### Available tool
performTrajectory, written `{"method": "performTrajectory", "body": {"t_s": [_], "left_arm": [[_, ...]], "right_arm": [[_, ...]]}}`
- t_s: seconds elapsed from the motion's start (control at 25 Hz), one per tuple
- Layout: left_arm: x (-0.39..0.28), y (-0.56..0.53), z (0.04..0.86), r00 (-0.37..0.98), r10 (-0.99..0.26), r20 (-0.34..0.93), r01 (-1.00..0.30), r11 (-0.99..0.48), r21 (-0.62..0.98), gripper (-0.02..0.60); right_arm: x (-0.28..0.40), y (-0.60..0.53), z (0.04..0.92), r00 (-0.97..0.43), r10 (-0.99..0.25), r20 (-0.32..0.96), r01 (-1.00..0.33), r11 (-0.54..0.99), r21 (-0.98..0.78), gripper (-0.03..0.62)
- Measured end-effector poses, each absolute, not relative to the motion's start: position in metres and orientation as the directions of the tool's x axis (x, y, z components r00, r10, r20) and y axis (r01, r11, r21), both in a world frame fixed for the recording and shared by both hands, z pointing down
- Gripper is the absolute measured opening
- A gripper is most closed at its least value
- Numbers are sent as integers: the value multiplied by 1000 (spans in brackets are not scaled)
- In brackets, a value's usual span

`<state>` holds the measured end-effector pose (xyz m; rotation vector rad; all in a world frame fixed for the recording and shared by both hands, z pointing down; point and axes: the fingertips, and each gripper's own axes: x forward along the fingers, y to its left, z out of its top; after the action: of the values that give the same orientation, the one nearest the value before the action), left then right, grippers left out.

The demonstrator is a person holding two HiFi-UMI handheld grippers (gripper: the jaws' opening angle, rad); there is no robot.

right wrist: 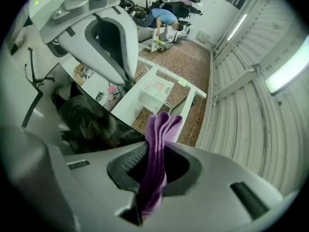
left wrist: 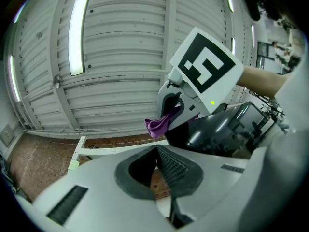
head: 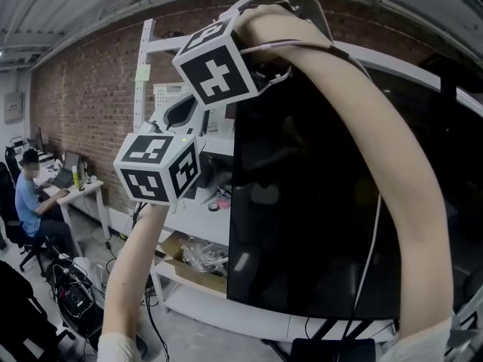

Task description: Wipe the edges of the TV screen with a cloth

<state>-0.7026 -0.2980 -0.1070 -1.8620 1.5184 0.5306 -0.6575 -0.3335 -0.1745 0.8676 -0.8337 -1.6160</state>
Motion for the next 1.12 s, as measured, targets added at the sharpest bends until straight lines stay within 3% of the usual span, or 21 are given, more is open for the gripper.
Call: {"method": "performTrajectory", "body": {"t_s": [0.16,0.32,0.52,1.12], "left_arm": [[-719,-298,-113,292,-662,-690,-956,-198,-215,15],[-745,-291,-109,322,-657,-681,-946,-255,-201,15],[-768,-293,-96,363,-655,-663,-928,-321,-190,15],[-820,-319,-31,373,-700,-610,-920,-366,-142,15]], "right_arm": [[-668,-340,-166,-118,-980,-162,606,-200,770,61],[-685,-332,-167,-57,-957,-284,736,-233,636,61],[-702,-341,-151,23,-945,-327,823,-168,542,61],[-716,-385,-8,180,-979,-99,874,113,473,61]]}}
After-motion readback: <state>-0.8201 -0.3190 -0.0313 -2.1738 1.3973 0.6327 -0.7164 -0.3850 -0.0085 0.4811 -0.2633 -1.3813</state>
